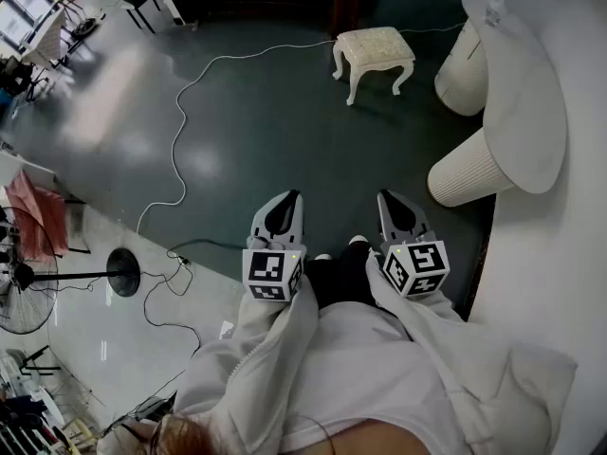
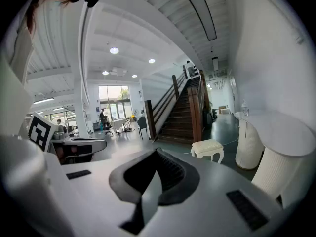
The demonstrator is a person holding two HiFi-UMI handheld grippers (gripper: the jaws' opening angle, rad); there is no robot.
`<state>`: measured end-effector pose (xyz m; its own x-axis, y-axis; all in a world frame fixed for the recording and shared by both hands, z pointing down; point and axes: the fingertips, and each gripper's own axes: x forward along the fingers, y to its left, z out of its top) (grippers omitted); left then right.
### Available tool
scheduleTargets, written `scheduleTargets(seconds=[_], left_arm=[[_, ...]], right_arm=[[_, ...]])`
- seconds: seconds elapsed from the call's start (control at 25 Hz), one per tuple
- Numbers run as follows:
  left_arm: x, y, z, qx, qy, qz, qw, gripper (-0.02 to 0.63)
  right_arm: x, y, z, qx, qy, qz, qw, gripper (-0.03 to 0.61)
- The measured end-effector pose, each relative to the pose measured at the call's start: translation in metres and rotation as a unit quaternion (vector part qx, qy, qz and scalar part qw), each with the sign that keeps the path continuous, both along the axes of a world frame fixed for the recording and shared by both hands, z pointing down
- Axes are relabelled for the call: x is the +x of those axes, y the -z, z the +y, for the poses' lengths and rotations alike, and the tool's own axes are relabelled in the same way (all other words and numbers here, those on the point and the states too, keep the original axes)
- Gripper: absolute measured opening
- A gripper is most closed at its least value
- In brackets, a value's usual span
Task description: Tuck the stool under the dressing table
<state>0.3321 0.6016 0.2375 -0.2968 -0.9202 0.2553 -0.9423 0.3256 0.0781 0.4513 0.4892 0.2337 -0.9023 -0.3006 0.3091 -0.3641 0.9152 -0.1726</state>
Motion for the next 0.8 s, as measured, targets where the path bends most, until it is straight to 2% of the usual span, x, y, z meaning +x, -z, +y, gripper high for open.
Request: scheduleTargets(seconds=[0.8], left_arm=[[0.014, -0.014, 0.013, -0.007, -0.003, 0.021, 0.9997, 0.023]], right_arm=[[0.009, -0.010, 0.009, -0.023, -0.017, -0.001, 1.000, 0.051]])
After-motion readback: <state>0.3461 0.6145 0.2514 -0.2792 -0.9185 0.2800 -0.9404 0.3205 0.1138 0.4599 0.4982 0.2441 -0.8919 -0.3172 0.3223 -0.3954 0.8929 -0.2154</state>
